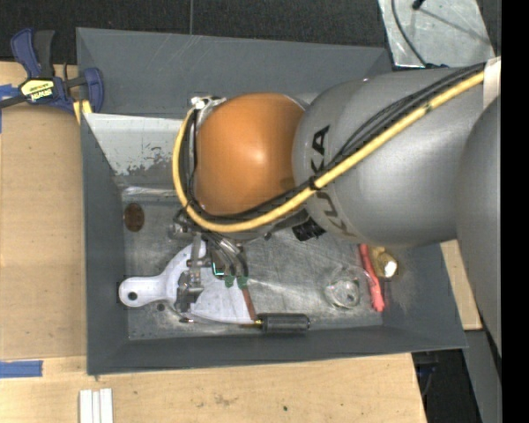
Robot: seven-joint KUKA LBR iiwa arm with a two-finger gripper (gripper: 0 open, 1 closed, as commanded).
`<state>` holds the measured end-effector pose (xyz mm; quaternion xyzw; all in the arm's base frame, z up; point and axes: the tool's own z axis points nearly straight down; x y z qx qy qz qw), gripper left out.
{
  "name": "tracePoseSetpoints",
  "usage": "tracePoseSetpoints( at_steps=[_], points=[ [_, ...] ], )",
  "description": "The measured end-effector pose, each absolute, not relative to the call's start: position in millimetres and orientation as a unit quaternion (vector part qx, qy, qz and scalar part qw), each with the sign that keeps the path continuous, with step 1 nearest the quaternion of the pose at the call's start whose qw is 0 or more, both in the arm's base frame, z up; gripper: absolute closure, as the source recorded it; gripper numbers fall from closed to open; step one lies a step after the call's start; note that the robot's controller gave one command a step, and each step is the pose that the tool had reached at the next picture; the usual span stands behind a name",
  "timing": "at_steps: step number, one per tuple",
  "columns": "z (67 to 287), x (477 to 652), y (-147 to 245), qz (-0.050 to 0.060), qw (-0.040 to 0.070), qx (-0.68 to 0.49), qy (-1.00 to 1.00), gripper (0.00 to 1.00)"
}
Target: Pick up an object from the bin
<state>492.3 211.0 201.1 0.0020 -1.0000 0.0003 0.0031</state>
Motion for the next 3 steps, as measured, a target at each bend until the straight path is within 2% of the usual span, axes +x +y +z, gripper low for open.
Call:
tracePoseSetpoints(
  at_steps=[1,2,3],
  points=[
    [205.5,494.5,209.9,-0.001,-0.001,0.000,-1.000,0.00],
    [129.5,504.0,215.9,-0.001,-0.003,0.026,-1.000,0.00],
    [69.1,508.0,211.4,-0.001,-0.001,0.045,-0.999,0.00]
  ],
)
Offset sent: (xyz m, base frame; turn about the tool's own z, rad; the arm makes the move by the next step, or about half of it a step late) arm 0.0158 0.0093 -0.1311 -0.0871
